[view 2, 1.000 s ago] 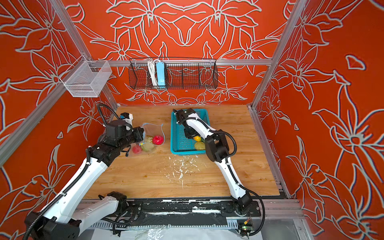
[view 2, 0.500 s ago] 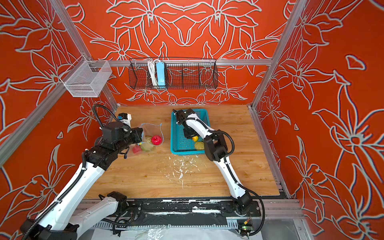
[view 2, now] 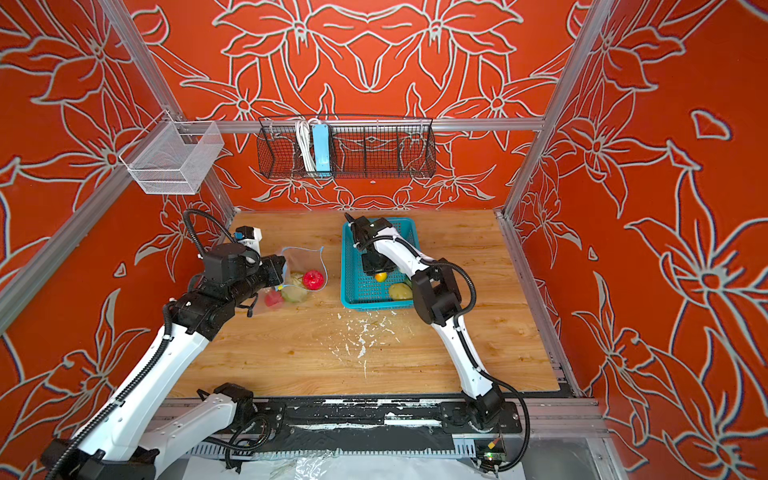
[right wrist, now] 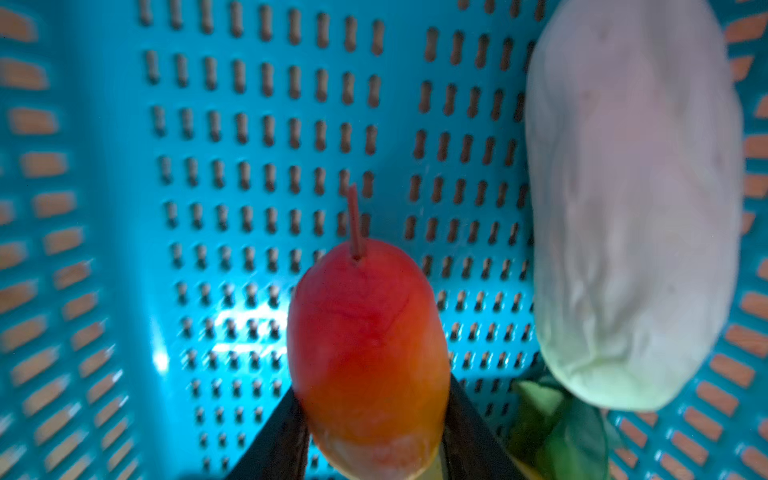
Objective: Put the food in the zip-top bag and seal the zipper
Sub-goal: 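Close the right gripper on the red-yellow mango and lift it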
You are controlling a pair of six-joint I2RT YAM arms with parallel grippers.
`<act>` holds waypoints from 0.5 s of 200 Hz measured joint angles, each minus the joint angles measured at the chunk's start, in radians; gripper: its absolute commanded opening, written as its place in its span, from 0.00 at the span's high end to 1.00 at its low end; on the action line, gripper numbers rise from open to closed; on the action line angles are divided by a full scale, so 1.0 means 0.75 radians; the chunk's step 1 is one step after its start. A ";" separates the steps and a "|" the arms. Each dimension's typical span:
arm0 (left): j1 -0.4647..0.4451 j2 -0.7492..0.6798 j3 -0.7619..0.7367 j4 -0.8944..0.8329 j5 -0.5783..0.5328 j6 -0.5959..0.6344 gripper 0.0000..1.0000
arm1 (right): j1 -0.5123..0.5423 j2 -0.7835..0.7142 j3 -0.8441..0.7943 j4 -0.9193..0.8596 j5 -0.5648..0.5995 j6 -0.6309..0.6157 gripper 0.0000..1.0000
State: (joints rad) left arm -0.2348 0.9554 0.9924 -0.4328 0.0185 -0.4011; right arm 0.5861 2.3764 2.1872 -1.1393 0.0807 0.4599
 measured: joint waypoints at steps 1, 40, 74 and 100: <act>0.000 0.000 0.000 0.000 0.001 0.000 1.00 | 0.000 -0.003 -0.003 0.002 -0.001 0.000 0.68; 0.008 -0.001 -0.012 0.002 0.024 -0.005 1.00 | 0.007 -0.173 -0.047 0.054 -0.039 0.032 0.69; 0.026 0.000 -0.015 0.008 0.029 -0.008 1.00 | 0.012 -0.358 -0.211 0.139 -0.063 0.081 0.69; 0.027 0.000 -0.040 0.036 0.048 -0.008 1.00 | 0.012 -0.468 -0.329 0.219 -0.092 0.137 0.69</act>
State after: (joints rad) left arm -0.2142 0.9554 0.9627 -0.4061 0.0547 -0.4068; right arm 0.5949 2.0254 1.9404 -0.9749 0.0120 0.5625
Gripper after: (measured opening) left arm 0.047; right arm 0.474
